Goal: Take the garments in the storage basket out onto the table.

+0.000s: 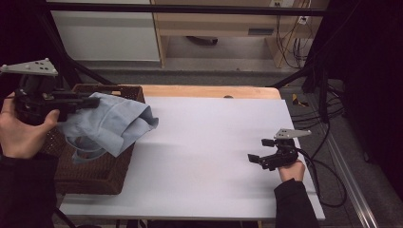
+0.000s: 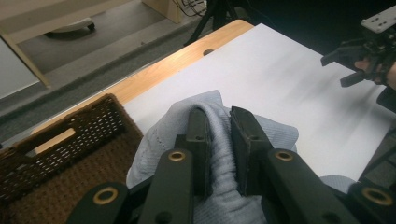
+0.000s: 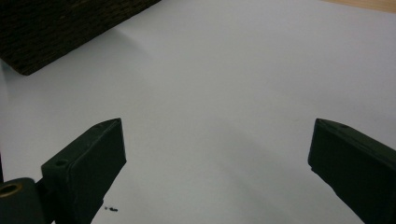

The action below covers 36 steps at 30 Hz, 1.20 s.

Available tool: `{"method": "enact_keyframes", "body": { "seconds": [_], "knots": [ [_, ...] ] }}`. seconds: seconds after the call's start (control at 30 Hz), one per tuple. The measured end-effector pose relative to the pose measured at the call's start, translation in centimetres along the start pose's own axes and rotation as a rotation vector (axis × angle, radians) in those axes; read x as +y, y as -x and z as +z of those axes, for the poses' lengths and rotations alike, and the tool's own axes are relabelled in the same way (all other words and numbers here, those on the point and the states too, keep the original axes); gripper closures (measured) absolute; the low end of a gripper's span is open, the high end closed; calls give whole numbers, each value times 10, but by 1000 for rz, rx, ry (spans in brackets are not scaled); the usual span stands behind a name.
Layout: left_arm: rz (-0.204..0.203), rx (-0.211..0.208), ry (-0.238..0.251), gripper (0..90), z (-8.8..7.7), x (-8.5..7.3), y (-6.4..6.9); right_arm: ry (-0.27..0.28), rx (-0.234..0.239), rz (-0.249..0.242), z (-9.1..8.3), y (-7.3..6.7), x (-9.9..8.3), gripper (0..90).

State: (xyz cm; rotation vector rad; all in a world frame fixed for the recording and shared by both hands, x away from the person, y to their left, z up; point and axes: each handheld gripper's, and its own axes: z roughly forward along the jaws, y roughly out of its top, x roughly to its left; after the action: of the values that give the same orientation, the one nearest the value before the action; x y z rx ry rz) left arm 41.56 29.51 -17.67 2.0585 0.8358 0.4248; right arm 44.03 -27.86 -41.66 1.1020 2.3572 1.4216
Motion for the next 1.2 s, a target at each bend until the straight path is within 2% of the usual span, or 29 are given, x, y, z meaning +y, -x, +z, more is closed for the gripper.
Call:
{"method": "enact_keyframes", "body": {
  "seconds": [0.47,0.83,1.2],
  "knots": [
    [65,-51,-9,780,23,25,29,0,3,-1,0,0,0,47],
    [113,-103,-34,780,50,44,52,5,6,-1,-1,0,0,47],
    [142,-154,-61,779,79,53,68,5,6,-1,-1,0,0,47]
  ]
}}
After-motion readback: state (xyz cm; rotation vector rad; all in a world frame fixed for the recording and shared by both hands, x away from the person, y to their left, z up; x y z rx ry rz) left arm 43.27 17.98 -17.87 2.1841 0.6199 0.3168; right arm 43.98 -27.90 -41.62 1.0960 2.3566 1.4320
